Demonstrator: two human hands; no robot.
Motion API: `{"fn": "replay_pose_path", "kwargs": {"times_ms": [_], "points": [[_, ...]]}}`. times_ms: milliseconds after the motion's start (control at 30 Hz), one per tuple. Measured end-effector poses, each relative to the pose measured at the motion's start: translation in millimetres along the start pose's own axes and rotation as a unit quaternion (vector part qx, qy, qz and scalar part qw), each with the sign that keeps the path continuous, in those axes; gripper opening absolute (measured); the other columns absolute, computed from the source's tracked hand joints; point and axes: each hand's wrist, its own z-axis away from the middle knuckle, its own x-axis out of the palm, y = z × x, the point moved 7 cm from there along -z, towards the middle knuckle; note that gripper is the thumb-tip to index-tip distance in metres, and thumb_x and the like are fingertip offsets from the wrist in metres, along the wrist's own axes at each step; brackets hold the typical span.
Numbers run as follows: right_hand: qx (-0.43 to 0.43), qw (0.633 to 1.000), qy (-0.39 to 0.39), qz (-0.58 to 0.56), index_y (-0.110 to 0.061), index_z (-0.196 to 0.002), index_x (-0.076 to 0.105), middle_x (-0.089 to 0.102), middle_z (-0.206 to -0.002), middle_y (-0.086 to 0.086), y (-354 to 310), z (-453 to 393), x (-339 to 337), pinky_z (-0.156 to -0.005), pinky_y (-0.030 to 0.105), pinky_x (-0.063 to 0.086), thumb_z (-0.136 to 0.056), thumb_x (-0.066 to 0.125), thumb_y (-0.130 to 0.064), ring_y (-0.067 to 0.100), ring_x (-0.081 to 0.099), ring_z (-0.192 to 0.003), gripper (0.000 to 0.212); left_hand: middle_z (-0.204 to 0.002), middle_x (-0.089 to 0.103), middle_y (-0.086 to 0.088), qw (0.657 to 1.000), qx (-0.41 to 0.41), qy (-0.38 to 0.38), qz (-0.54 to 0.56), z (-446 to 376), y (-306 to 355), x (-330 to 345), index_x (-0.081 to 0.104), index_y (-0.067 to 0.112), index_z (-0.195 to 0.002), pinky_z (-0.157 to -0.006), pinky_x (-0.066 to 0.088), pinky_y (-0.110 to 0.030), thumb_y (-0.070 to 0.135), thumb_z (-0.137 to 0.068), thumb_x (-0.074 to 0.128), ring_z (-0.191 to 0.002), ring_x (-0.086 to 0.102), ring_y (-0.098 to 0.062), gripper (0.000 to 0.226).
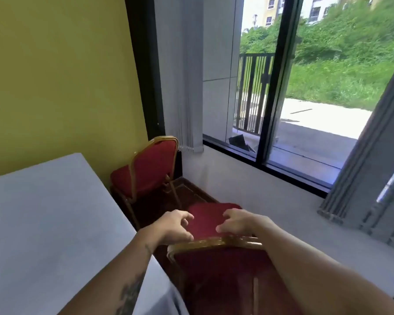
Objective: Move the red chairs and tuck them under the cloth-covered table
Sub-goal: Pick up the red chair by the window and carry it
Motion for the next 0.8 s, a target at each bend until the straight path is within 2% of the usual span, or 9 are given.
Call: {"fn": "replay_pose_path", "kwargs": {"times_ms": [100,200,367,500,567,633,700,733,800], "points": [[0.021,0.999,-0.02,-0.016,-0.019,-0.152,0.049,0.051,-0.153,0.005,26,-1,6,-0.109,0.041,0.042,-0.083,0.063,-0.067,0.027,0.051,-0.136,0.085,-0.134,0.061,0.005,0.999,-0.015,-0.029,-0.029,-19,13,27,0.054,0.03,-0.146,-0.093,0.05,-0.022,0.027,-0.074,0.079,-0.117,0.059,-0.013,0.077],[0.014,0.997,-0.033,-0.063,-0.021,-0.129,0.069,0.067,-0.132,0.004,38,6,15,-0.104,0.041,0.046,-0.078,0.056,-0.078,0.024,0.061,-0.119,0.078,-0.129,0.062,0.004,0.997,-0.037,-0.046,-0.053,-33,16,55,0.054,0.03,-0.146,-0.084,0.052,-0.019,0.023,-0.071,0.076,-0.107,0.063,-0.013,0.079],[0.007,0.999,0.02,-0.025,-0.034,-0.122,0.072,0.071,-0.123,0.001,43,12,25,-0.101,0.044,0.045,-0.081,0.033,-0.085,0.028,0.063,-0.116,0.076,-0.104,0.071,0.006,0.988,-0.066,-0.055,-0.13,-45,12,83,0.066,0.042,-0.12,-0.084,0.059,-0.032,0.022,-0.07,0.06,-0.097,0.07,-0.018,0.054],[0.03,0.998,0.044,-0.046,-0.027,-0.109,0.075,0.073,-0.118,0.008,48,9,25,-0.096,0.043,0.043,-0.091,0.028,-0.079,0.032,0.064,-0.113,0.072,-0.095,0.072,0.008,0.984,-0.077,-0.058,-0.151,-57,5,86,0.069,0.046,-0.103,-0.086,0.059,-0.036,0.026,-0.066,0.055,-0.093,0.071,-0.022,0.045],[0.054,0.995,0.062,-0.057,-0.026,-0.111,0.077,0.074,-0.118,0.009,53,6,23,-0.096,0.043,0.042,-0.095,0.029,-0.073,0.032,0.064,-0.113,0.069,-0.095,0.071,0.006,0.98,-0.073,-0.08,-0.17,-65,2,88,0.069,0.043,-0.098,-0.088,0.059,-0.038,0.028,-0.065,0.052,-0.096,0.07,-0.024,0.039],[0.069,0.993,0.083,-0.047,-0.027,-0.112,0.078,0.075,-0.114,0.006,53,5,23,-0.102,0.043,0.04,-0.098,0.032,-0.064,0.031,0.064,-0.11,0.061,-0.099,0.071,0.005,0.974,-0.057,-0.107,-0.191,-72,2,90,0.067,0.042,-0.095,-0.088,0.056,-0.035,0.029,-0.068,0.052,-0.099,0.069,-0.026,0.034],[0.083,0.99,0.109,-0.043,-0.027,-0.103,0.078,0.074,-0.105,0.003,53,6,23,-0.111,0.048,0.033,-0.099,0.033,-0.053,0.028,0.062,-0.104,0.052,-0.101,0.07,0.003,0.97,-0.04,-0.125,-0.202,-77,3,90,0.067,0.04,-0.097,-0.083,0.053,-0.032,0.028,-0.072,0.051,-0.097,0.067,-0.027,0.031],[0.095,0.987,0.124,-0.041,-0.028,-0.101,0.078,0.074,-0.105,0.003,54,7,23,-0.115,0.051,0.028,-0.098,0.034,-0.05,0.027,0.061,-0.106,0.049,-0.1,0.069,0.003,0.97,-0.034,-0.128,-0.204,-78,2,91,0.067,0.038,-0.096,-0.08,0.052,-0.032,0.027,-0.073,0.05,-0.094,0.065,-0.027,0.031],[0.13,0.979,0.153,-0.034,-0.027,-0.108,0.077,0.07,-0.12,0.006,59,11,23,-0.12,0.054,0.017,-0.094,0.035,-0.046,0.03,0.054,-0.124,0.048,-0.096,0.068,0.003,0.972,-0.018,-0.117,-0.203,-79,5,90,0.067,0.036,-0.094,-0.077,0.051,-0.032,0.027,-0.073,0.049,-0.089,0.064,-0.027,0.029]]}}
